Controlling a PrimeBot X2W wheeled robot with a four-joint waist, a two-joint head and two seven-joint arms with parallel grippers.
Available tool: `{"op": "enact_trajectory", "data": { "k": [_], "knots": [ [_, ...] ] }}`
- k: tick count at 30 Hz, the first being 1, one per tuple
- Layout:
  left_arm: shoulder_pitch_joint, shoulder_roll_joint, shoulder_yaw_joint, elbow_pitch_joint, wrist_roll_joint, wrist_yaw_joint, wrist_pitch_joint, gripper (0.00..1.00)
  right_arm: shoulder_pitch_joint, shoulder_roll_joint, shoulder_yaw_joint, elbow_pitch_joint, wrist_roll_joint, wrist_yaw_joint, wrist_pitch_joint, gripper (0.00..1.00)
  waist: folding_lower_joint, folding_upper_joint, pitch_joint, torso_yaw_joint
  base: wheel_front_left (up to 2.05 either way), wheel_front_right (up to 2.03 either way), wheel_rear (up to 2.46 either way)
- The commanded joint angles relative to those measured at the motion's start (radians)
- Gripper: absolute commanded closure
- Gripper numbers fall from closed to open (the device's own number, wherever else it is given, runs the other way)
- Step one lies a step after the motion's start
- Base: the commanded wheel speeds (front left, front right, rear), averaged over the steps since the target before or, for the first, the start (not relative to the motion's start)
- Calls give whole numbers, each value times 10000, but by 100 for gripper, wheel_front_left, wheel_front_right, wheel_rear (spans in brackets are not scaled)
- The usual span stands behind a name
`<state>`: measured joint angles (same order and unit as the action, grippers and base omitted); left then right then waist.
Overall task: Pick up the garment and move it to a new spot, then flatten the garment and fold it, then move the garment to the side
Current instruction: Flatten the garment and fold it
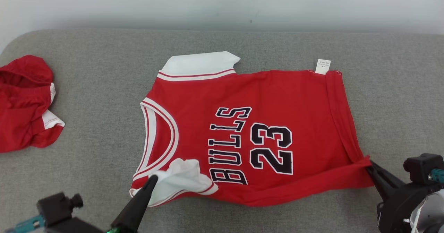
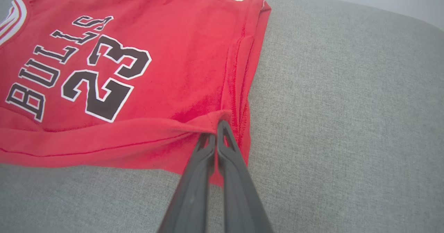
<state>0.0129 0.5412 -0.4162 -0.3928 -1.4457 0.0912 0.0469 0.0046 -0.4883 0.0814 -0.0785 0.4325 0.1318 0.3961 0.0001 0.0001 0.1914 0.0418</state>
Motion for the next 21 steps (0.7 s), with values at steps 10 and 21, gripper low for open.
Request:
{"op": "enact_trajectory", "data": {
  "k": [10, 21],
  "knots": [
    [-2200, -597, -659, 2040, 1657, 625, -171, 100, -860, 509, -237, 557, -658, -23, -937, 100, -1, -1, 372, -29, 0, 0, 0],
    [-4140, -980, -1134, 4067, 3136, 203, -619, 100, -1511, 761, -294, 1021, -1258, -23, -1161, 100, -1, -1, 957, 69, 0, 0, 0]
  ]
}}
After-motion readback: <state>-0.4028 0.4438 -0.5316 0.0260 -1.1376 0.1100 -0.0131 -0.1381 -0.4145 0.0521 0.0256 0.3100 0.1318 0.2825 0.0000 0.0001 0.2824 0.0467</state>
